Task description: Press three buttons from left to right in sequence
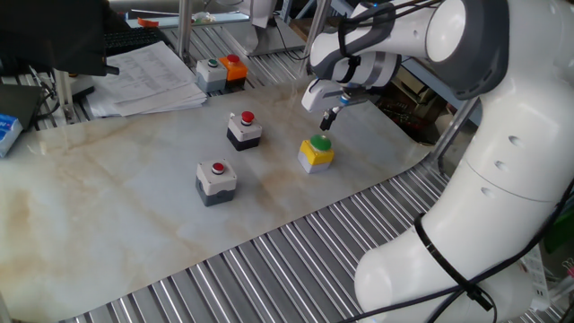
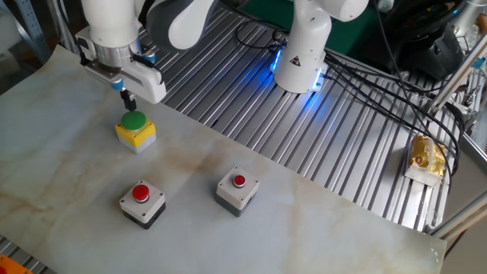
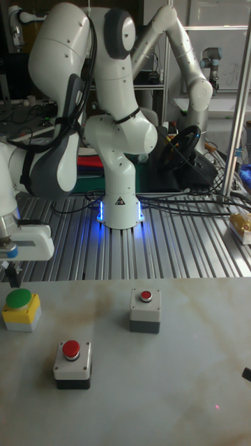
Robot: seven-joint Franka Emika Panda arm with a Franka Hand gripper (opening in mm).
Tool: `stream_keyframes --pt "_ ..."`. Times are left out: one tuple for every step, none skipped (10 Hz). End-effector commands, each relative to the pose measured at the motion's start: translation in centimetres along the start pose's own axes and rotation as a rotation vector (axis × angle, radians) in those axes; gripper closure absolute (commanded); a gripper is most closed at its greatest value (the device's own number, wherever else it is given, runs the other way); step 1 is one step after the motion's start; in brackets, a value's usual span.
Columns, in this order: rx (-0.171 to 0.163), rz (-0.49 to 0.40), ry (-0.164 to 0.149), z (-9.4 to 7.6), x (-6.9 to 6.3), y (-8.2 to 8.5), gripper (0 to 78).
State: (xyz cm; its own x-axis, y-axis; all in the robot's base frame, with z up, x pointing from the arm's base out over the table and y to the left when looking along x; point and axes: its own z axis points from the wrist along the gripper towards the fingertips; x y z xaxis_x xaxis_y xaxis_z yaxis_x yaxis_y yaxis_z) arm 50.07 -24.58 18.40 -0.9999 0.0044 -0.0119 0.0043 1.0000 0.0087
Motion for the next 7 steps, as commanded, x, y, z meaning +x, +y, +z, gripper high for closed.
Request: stream_keyframes --pt "0.001 0.006 -0.008 0.67 -0.24 0.04 77.6" --pt "0.002 0.009 -0.008 0.72 -0.25 0.05 77.6" --pt "0.002 0.01 -0.007 0.72 -0.25 0.04 77.6" --pt "0.004 0.012 -0.004 0.78 -0.3 0.03 77.6" --pt "0.004 0.013 -0.004 0.96 -0.36 0.03 77.6" --pt "0.003 0.013 -0.004 1.08 -0.39 0.03 77.6" --pt "0.003 0.012 -0.004 1.28 -0.47 0.02 77.6"
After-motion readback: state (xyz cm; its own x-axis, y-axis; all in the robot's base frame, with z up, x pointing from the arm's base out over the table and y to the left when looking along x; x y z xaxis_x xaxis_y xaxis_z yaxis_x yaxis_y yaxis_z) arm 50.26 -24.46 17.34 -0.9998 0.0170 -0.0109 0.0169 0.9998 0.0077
